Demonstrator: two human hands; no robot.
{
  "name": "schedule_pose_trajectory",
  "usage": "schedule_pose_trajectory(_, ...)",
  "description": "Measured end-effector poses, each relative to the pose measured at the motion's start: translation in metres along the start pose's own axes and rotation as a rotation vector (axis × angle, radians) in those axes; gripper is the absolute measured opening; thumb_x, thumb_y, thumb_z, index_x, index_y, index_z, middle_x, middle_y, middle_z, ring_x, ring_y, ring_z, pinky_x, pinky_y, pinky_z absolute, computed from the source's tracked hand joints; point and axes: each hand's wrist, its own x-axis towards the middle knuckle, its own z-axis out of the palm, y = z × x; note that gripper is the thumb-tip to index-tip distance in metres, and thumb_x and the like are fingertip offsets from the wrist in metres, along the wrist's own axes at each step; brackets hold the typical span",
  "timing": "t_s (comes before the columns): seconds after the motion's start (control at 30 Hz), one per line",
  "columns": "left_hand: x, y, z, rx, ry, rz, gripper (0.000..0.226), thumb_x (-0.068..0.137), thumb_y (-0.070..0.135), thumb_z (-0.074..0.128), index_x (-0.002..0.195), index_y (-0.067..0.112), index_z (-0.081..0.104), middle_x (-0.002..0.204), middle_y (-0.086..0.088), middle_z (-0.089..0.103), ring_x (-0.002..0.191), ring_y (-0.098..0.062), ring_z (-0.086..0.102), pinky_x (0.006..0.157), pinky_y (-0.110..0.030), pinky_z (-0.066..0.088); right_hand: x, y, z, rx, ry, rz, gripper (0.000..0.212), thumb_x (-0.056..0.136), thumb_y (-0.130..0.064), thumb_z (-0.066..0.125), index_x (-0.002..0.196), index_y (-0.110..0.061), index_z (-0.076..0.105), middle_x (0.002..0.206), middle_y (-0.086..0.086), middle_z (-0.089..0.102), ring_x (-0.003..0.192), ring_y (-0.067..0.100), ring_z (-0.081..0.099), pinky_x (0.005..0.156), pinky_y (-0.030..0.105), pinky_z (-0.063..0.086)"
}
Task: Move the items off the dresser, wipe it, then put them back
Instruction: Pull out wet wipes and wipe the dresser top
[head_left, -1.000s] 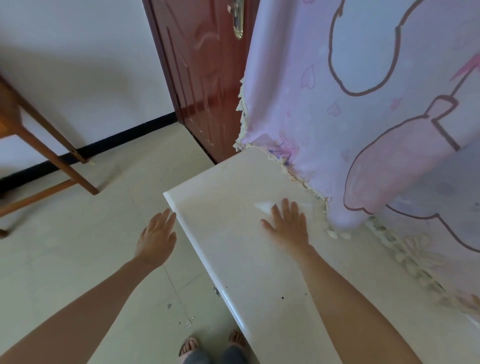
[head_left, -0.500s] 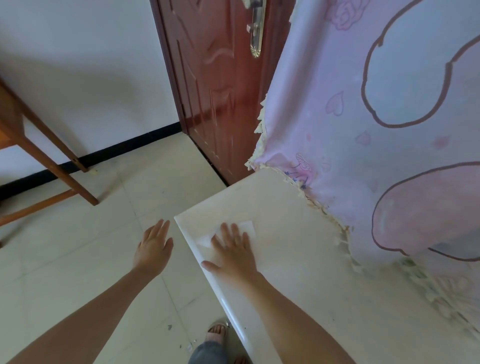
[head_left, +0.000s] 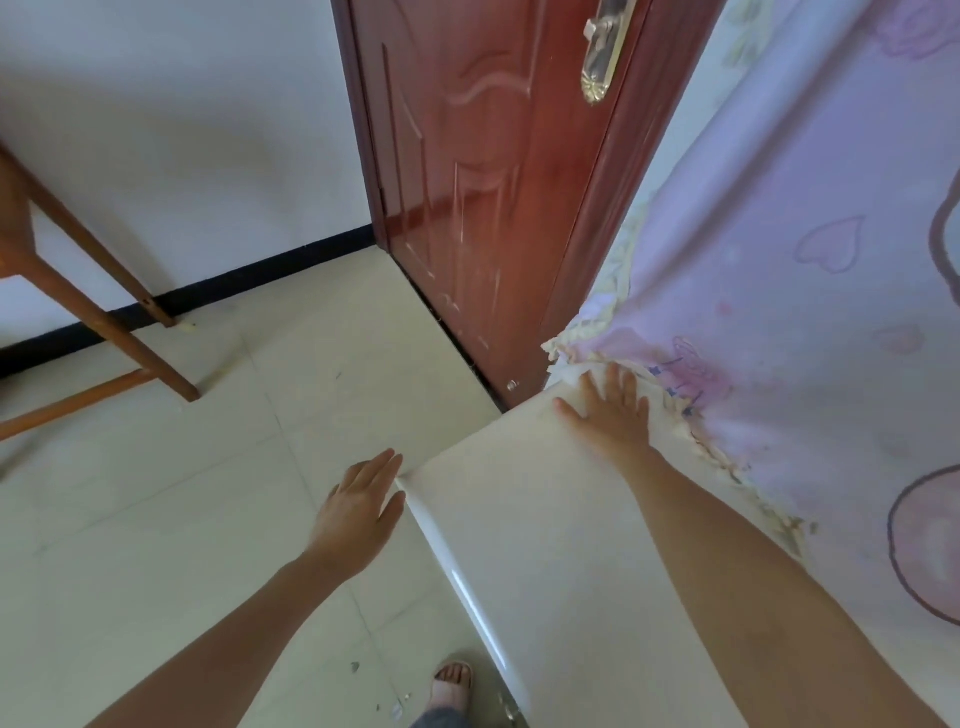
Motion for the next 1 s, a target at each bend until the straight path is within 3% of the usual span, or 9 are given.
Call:
schedule_pose_trajectory(0.17,0.03,0.009,-0.006,-0.078,0.056,-0.012,0.044,0.096,0.023,0.041,0.139,0.009,0.039,0.145,-0.004,0.04,0.135,-0.023,0.032,0.106,-0.039,0.034,-0.045,-0.038,0.038,-0.057,-0.008,-0.204,0.067,0.089,-0.059,0.033,0.145,-0.027,0.013,0.155,0.006,-0.016,0.142,0.027,-0.016,0.114,0.048,-0.005)
schedule_pose_trajectory(0.3,0.056,0.037,-0.006,-0.132,0.141,-0.015,0.039,0.093,0.008,0.046,0.132,0.003,0.048,0.139,-0.01,0.047,0.129,-0.03,0.036,0.104,-0.044,0.036,-0.112,-0.054,0.076,-0.052,-0.037,-0.402,0.066,0.089,-0.054,0.042,0.142,-0.02,0.022,0.155,0.008,-0.012,0.142,0.03,-0.015,0.115,0.051,-0.004)
schedule_pose_trajectory(0.4,0.07,0.068,-0.003,-0.09,0.148,0.068,0.039,0.092,0.007,0.046,0.131,0.003,0.049,0.139,-0.01,0.048,0.129,-0.031,0.036,0.103,-0.045,0.036,-0.13,-0.025,0.087,-0.064,0.049,-0.381,0.06,0.088,-0.055,0.035,0.137,-0.021,0.029,0.156,0.007,0.003,0.143,0.031,-0.001,0.113,0.051,0.004)
schedule_pose_trajectory(0.47,0.071,0.093,0.008,-0.017,0.102,0.147,0.04,0.093,0.009,0.046,0.132,0.004,0.048,0.139,-0.009,0.047,0.129,-0.03,0.036,0.103,-0.044,0.035,-0.142,0.01,0.082,-0.033,0.164,-0.183,0.068,0.08,-0.062,0.021,0.133,-0.023,0.036,0.153,0.009,0.02,0.141,0.033,0.017,0.11,0.053,0.019)
schedule_pose_trajectory(0.53,0.064,0.122,0.023,0.037,0.069,0.263,0.038,0.091,0.008,0.049,0.128,0.003,0.052,0.136,-0.013,0.05,0.125,-0.035,0.041,0.099,-0.048,0.038,-0.163,0.052,0.077,0.001,0.141,-0.004,0.078,0.078,-0.067,0.008,0.139,-0.025,0.033,0.155,0.009,0.011,0.142,0.032,0.01,0.113,0.05,0.013)
schedule_pose_trajectory(0.7,0.019,0.198,0.086,0.232,-0.081,0.678,0.042,0.08,0.027,0.039,0.102,0.005,0.067,0.111,-0.016,0.066,0.1,-0.037,0.06,0.066,-0.046,0.054,-0.248,0.165,0.079,0.087,0.192,0.468,0.097,0.075,-0.072,-0.019,0.13,-0.029,0.05,0.148,0.012,0.033,0.134,0.033,0.035,0.104,0.049,0.033)
schedule_pose_trajectory(0.83,-0.043,0.268,0.134,0.29,-0.118,0.949,0.043,0.077,0.03,0.036,0.102,0.01,0.064,0.11,-0.012,0.068,0.105,-0.026,0.043,0.067,-0.043,0.055,-0.351,0.252,0.112,0.197,0.147,0.748,0.135,0.03,-0.077,-0.044,0.145,-0.032,0.011,0.156,0.005,-0.009,0.144,0.024,-0.006,0.116,0.041,0.003)
schedule_pose_trajectory(0.9,-0.077,0.296,0.156,0.335,-0.171,1.039,0.044,0.075,0.031,0.036,0.1,0.011,0.066,0.109,-0.01,0.068,0.105,-0.025,0.043,0.067,-0.041,0.055,-0.408,0.281,0.125,0.252,0.157,0.889,0.126,0.039,-0.081,-0.038,0.146,-0.032,0.007,0.156,0.004,-0.012,0.143,0.024,-0.009,0.116,0.04,0.002)
schedule_pose_trajectory(1.0,-0.127,0.327,0.186,0.415,-0.267,1.139,0.045,0.073,0.033,0.035,0.098,0.015,0.068,0.108,-0.006,0.069,0.101,-0.026,0.057,0.067,-0.038,0.055,-0.485,0.32,0.149,0.308,0.163,1.054,0.07,0.088,-0.066,0.01,0.147,-0.029,0.007,0.156,0.006,-0.011,0.144,0.026,-0.007,0.117,0.042,0.007)
